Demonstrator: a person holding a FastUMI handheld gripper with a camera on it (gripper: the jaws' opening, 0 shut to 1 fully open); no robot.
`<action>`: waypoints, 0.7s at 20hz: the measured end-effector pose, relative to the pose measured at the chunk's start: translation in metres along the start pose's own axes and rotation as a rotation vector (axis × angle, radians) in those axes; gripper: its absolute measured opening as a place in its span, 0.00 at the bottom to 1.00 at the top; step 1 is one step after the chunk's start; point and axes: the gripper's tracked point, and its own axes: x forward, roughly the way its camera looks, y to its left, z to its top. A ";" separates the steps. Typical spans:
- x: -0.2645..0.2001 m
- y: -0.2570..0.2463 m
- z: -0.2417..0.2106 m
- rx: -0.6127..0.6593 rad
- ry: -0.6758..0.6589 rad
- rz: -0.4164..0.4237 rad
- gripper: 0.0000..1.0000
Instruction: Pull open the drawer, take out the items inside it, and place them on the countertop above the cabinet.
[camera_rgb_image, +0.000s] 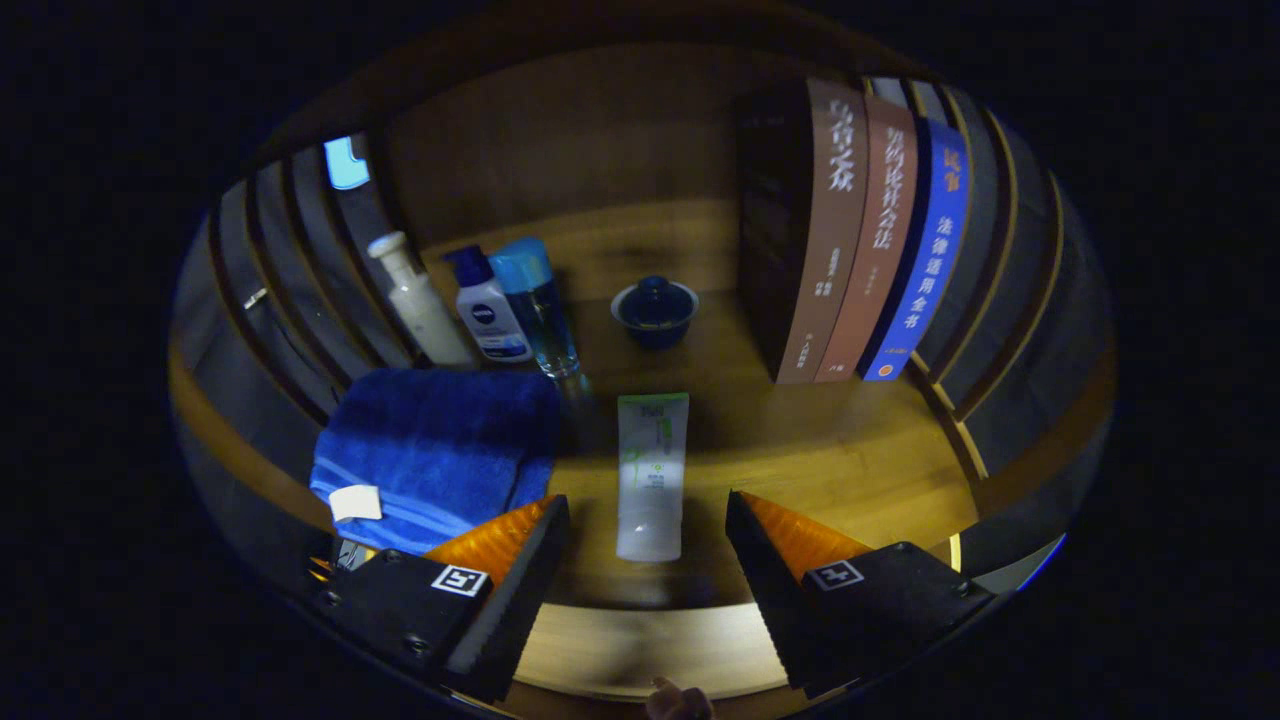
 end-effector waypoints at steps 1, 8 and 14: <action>-0.018 0.005 0.001 -0.011 -0.049 0.008 1.00; -0.150 0.035 -0.027 -0.050 -0.398 0.065 0.99; -0.208 0.037 -0.095 -0.047 -0.560 0.083 0.99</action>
